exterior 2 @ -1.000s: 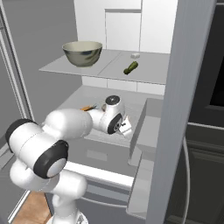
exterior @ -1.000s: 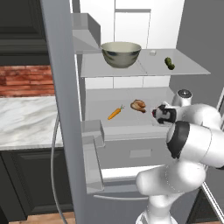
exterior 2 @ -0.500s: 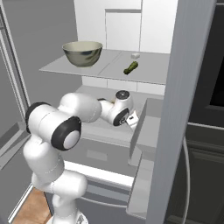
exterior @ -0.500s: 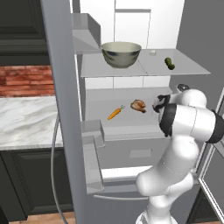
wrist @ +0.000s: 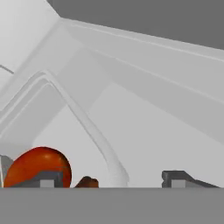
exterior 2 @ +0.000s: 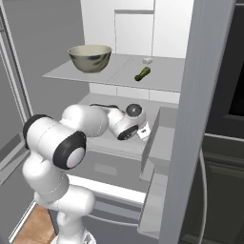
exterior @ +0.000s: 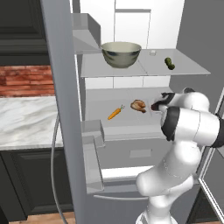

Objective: Place the tupperware on the second highest shelf of the fridge. Make space for the tupperware among the existing items by rearranging them on the shelves if needed. Close the fridge door when finished.

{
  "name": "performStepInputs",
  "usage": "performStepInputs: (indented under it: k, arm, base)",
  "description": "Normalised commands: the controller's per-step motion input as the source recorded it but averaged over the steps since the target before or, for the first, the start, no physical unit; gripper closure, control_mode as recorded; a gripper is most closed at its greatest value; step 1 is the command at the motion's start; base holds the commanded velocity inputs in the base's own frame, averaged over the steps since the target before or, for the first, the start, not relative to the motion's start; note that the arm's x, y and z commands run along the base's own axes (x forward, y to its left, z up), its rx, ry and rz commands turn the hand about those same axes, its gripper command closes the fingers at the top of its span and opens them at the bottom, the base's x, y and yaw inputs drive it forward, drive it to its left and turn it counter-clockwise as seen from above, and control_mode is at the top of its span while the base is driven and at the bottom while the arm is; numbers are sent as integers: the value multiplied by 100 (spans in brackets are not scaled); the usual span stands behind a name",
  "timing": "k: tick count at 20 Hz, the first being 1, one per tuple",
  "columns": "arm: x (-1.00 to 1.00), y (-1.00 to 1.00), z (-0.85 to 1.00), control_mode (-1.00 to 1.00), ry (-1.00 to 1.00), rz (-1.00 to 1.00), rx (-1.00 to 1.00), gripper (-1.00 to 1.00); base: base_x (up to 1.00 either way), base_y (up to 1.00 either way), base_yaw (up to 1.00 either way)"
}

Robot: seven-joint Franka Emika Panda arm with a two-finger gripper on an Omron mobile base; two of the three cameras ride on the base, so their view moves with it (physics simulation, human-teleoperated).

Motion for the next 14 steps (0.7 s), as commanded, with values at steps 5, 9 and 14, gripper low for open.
performStepInputs:
  k: [5,9,14]
  arm:
    - [-56,13,77,-100,-13,9,-5,-100]
    - [-83,39,84,-100,1,19,-15,-100]
    - [-76,66,68,-100,14,23,-20,-100]
  base:
    - [0,0,0]
    - [0,0,0]
    - [0,0,0]
